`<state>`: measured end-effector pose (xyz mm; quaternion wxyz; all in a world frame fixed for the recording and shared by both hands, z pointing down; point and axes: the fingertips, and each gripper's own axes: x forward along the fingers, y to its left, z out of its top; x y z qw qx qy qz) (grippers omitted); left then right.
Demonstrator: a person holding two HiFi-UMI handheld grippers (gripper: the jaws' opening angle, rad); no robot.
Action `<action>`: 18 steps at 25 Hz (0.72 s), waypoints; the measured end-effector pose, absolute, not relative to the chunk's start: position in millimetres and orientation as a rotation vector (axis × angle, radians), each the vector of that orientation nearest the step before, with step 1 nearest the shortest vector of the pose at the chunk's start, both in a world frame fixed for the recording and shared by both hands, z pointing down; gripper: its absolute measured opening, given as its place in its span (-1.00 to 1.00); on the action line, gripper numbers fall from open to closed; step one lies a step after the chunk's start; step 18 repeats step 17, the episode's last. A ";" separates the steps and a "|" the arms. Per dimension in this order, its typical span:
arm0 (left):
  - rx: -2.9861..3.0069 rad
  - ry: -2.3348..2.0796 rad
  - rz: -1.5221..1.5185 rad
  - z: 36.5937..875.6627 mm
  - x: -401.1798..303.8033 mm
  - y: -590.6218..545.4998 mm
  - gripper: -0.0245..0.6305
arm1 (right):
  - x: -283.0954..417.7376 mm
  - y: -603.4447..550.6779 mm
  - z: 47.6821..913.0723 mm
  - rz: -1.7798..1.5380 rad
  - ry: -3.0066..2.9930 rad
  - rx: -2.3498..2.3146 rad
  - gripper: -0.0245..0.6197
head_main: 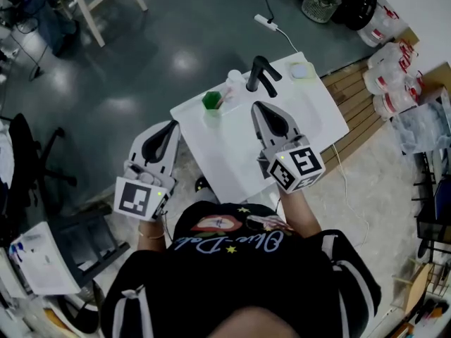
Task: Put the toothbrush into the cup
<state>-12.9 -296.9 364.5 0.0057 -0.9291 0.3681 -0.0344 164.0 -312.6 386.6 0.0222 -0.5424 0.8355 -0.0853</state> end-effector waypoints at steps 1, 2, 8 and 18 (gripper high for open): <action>-2.908 1.151 -0.109 364.4 -12.4 -296.4 -0.92 | 164.2 -311.9 386.4 -0.262 2.590 -1.680 -0.92; -2.908 1.150 -0.110 364.4 -12.1 -295.9 -0.92 | 164.3 -311.3 386.3 -0.262 2.591 -1.679 -0.92; -2.908 1.162 -0.113 364.9 -14.0 -292.6 -0.92 | 160.4 -308.6 384.6 -0.262 2.602 -1.653 -0.92; -2.903 1.165 -0.118 364.0 -15.1 -285.9 -0.92 | 157.8 -302.7 380.0 -0.254 2.610 -1.626 -0.92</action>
